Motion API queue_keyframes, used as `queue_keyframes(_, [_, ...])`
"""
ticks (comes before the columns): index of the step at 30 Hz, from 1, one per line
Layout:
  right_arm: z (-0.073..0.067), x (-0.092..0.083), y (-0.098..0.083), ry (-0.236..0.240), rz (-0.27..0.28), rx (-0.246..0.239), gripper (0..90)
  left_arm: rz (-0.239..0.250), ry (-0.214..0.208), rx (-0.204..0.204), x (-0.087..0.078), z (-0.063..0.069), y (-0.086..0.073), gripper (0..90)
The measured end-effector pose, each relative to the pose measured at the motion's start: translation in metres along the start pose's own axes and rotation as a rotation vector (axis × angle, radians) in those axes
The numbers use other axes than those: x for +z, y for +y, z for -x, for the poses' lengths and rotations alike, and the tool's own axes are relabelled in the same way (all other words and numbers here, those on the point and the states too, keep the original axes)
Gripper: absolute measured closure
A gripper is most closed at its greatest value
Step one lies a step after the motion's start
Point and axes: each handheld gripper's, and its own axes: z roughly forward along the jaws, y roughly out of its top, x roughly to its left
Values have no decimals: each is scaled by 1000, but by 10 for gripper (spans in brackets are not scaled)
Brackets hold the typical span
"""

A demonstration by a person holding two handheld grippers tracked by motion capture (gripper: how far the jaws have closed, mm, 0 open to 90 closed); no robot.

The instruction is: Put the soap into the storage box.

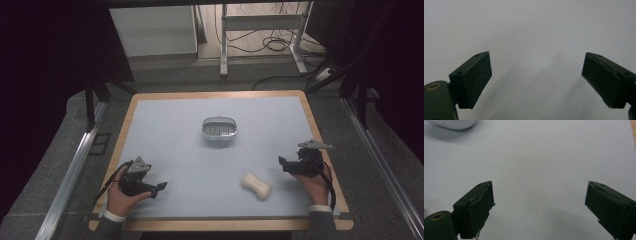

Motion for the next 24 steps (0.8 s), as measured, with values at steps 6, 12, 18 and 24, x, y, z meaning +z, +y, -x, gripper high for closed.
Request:
queue_keyframes(6, [6,-3,-5,2,-3,16,102,-9,-18,6,6,2,0,96])
queue_keyframes(12, [8,-9,-6,-27,-16,18,104,-5,-23,2,8,1,1,96])
queue_keyframes(18, [10,-11,-6,-19,-14,4,119,5,-12,0,6,1,0,96])
queue_keyframes(24, [12,-14,-5,-18,-11,27,136,8,-13,0,6,1,0,96])
